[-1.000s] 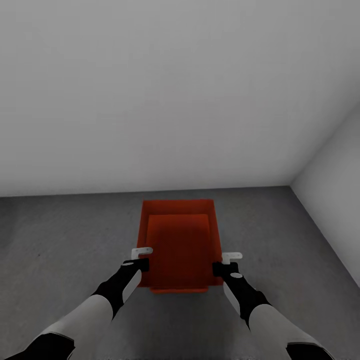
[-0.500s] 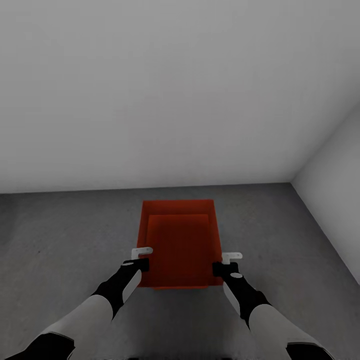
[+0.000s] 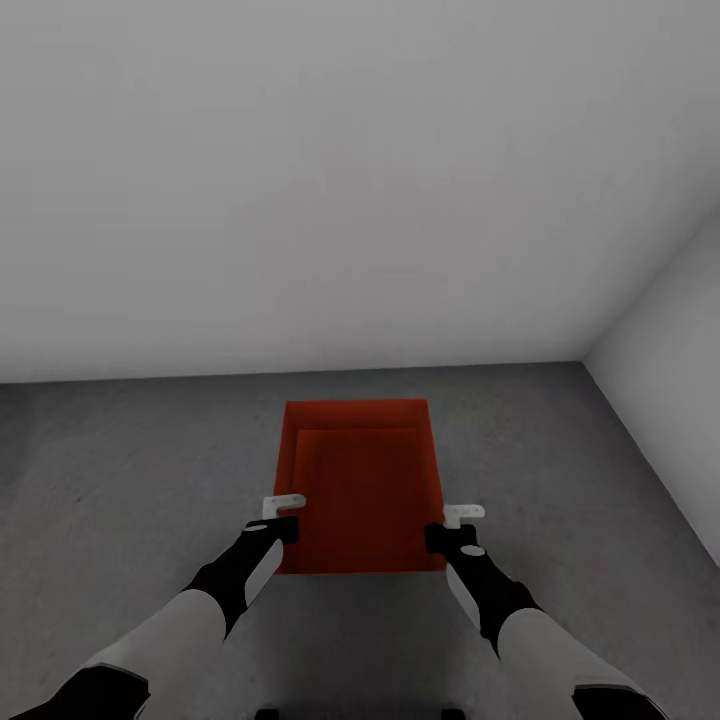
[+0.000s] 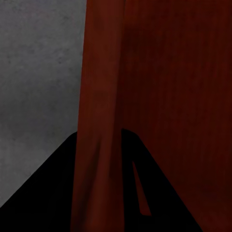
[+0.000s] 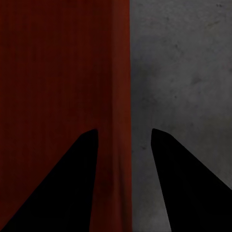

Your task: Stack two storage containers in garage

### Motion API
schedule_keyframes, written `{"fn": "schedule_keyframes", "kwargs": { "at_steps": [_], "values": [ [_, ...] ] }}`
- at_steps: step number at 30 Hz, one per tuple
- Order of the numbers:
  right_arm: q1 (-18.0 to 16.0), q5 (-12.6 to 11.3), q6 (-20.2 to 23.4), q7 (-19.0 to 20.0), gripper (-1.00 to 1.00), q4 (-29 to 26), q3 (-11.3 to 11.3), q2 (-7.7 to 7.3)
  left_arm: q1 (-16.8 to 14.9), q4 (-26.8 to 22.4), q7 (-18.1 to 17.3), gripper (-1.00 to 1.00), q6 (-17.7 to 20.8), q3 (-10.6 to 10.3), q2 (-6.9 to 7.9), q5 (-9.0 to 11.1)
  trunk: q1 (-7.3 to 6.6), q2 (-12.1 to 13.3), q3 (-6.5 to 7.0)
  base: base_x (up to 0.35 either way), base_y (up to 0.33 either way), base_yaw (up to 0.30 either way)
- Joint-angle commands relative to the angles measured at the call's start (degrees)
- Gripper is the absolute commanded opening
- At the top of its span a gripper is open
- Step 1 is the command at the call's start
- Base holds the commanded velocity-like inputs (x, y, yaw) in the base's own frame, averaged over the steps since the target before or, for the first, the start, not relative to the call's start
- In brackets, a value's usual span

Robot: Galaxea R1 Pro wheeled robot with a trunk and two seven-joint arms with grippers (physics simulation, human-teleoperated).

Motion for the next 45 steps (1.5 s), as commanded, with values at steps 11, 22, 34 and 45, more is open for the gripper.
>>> {"fn": "schedule_keyframes", "kwargs": {
  "at_steps": [11,22,34,45],
  "values": [
    [-0.01,0.62,0.16,-1.78,-1.0,0.04,-1.69,0.07,-0.02,-0.25,0.8,-1.0,-4.37,-0.05,0.0,-0.72,0.03,-0.09,-0.08,0.0,0.0,0.0],
    [-0.01,0.62,0.14,-1.81,-1.0,0.04,-1.69,0.07,-0.01,-0.16,0.8,-1.0,-4.3,-0.05,-0.08,-0.72,0.03,-0.09,-0.08,0.0,0.0,0.0],
    [-0.01,0.63,0.14,-1.81,-1.0,0.04,-1.69,0.07,-0.02,-0.24,0.8,-1.0,-4.21,0.03,-0.08,-0.66,1.34,-2.5,-1.16,0.0,0.0,0.0],
    [-0.01,0.62,0.14,-1.81,-1.0,0.04,-1.69,0.07,-0.02,-0.17,0.8,-1.0,-4.21,0.04,-0.02,-0.63,3.76,-6.91,-3.14,0.0,0.0,0.0]
  ]
}}
